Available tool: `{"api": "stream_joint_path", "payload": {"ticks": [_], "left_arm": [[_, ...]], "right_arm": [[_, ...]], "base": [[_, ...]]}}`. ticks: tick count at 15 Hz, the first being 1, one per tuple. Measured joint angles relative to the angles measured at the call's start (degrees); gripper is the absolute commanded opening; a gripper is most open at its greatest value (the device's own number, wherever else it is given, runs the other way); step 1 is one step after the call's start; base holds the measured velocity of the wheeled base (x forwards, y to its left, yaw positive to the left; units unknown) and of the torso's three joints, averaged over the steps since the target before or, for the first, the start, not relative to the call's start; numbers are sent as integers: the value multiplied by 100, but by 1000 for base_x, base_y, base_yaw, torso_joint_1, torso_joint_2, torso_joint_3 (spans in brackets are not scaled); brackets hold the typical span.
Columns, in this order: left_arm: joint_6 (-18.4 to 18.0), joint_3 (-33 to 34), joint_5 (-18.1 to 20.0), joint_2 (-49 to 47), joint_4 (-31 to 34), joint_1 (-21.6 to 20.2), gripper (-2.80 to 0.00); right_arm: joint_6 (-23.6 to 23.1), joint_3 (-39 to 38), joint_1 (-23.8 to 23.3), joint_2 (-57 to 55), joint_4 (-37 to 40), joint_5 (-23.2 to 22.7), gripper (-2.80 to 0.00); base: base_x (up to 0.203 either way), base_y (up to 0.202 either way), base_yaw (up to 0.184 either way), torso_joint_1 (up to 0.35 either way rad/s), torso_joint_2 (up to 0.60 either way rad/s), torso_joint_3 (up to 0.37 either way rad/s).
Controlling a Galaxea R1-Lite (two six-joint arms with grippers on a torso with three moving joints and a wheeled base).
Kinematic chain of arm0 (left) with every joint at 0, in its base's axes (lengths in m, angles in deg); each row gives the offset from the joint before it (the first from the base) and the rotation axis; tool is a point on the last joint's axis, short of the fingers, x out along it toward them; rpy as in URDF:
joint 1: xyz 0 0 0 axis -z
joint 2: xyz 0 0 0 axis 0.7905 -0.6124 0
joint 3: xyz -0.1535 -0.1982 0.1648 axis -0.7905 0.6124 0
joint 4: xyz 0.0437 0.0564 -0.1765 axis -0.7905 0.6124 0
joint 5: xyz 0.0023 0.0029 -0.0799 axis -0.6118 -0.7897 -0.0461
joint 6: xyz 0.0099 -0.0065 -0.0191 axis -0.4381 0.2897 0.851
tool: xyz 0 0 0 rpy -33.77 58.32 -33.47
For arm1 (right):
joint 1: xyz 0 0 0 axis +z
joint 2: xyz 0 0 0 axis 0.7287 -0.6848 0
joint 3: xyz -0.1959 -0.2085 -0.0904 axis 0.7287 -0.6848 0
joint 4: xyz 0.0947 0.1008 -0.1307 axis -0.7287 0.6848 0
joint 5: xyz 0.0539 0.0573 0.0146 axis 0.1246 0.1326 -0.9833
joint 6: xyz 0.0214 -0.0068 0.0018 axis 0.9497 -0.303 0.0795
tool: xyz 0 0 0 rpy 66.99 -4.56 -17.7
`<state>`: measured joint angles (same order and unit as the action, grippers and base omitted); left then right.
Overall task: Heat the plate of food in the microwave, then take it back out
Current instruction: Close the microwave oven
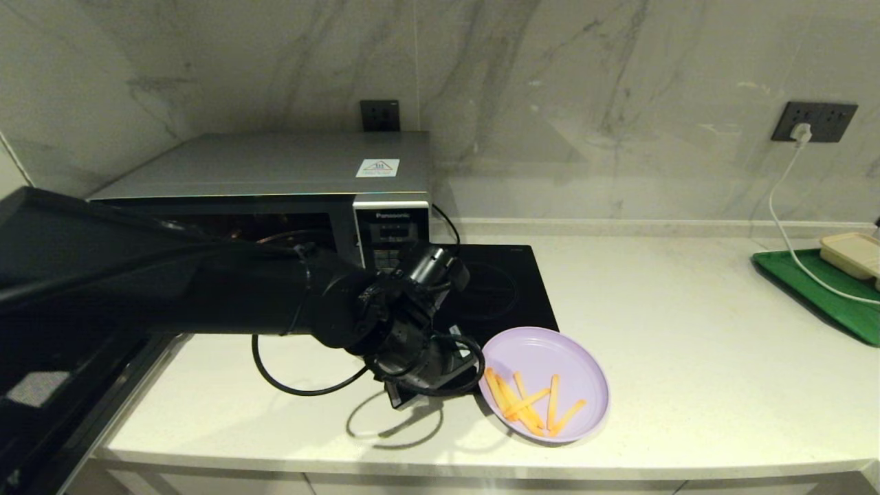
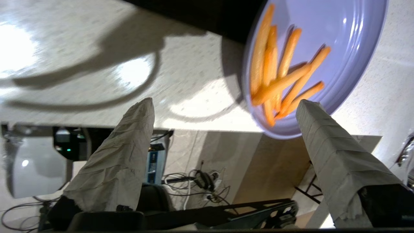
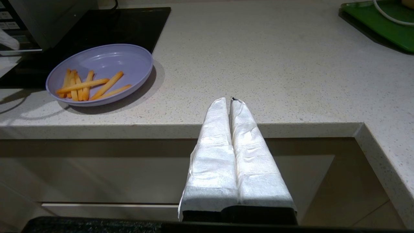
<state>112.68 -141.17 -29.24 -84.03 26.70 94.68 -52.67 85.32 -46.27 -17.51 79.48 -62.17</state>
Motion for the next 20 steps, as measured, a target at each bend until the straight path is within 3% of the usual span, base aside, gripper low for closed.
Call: {"api": "stream_joint_path", "payload": {"ticks": [5,8,13,17,20], "left_arm": [[-287,506,-274,942,-62,-11,0],[-620,709,-454,1550,-492,-68,0],[-2089,1827,-1373,2259,-2000,-446,0],[-3322,2183,-1951,2894,-2108,-707,0],[-3974,2228,-2145,3318,-2121,-822,0]], "right_arm": [[0,0,-2,0,0,0,-280],[1,0,0,0,2,-2,-280],[2,0,0,0,2,-1,-280],[2,0,0,0,0,-2,-280],[2,0,0,0,2,0,-280]], "base": [[0,0,0,0,0,0],[0,0,0,0,0,0],[0,0,0,0,0,0],[0,0,0,0,0,0],[0,0,0,0,0,0]]}}
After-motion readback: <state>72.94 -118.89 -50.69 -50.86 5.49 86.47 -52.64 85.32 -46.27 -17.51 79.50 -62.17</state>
